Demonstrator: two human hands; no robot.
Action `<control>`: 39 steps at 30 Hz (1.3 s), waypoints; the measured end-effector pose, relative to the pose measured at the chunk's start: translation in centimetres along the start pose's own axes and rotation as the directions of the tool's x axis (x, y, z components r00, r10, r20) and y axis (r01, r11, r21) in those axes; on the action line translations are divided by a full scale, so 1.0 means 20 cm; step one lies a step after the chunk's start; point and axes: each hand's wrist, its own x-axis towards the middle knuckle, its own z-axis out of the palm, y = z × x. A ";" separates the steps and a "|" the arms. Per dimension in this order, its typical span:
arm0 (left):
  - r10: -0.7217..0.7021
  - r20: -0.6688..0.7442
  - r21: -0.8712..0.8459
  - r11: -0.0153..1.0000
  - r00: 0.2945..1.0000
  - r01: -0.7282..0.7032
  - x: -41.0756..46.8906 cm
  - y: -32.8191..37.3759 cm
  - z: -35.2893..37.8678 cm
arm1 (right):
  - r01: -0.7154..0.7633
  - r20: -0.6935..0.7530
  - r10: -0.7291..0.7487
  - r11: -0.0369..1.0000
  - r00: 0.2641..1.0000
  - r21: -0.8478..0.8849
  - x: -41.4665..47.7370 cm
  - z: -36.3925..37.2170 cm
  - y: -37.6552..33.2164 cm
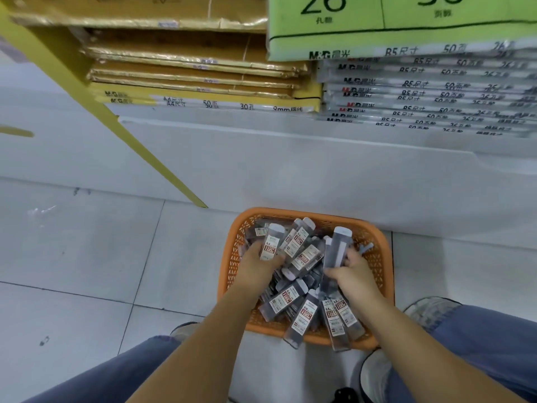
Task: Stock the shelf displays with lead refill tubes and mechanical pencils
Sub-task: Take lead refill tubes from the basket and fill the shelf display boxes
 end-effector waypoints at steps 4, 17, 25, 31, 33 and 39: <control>-0.071 0.106 -0.290 0.952 0.992 0.099 -0.16 0.01 -0.05 | 0.026 0.059 -0.033 0.992 0.998 0.123 -0.08 0.07 -0.11; 0.270 0.264 -0.337 0.925 0.926 -0.174 -0.72 0.55 -0.32 | 0.448 0.285 -0.476 0.879 0.832 0.160 -0.70 0.04 -0.73; 0.469 0.241 -0.372 0.853 0.849 -0.366 -1.05 0.98 -0.58 | 0.765 0.280 -0.759 0.635 0.588 0.113 -1.16 -0.06 -1.25; 0.607 0.259 -0.516 0.745 0.751 -0.424 -1.17 1.24 -0.71 | 0.852 0.293 -0.836 0.512 0.464 0.109 -1.30 -0.11 -1.57; 0.622 0.212 -0.551 0.713 0.754 -0.433 -1.16 1.27 -0.71 | 0.859 0.298 -0.837 0.504 0.458 0.094 -1.28 -0.11 -1.60; 0.616 0.084 -0.547 0.686 0.784 -0.480 -1.09 1.29 -0.70 | 0.851 0.319 -0.820 0.520 0.475 0.068 -1.23 -0.08 -1.66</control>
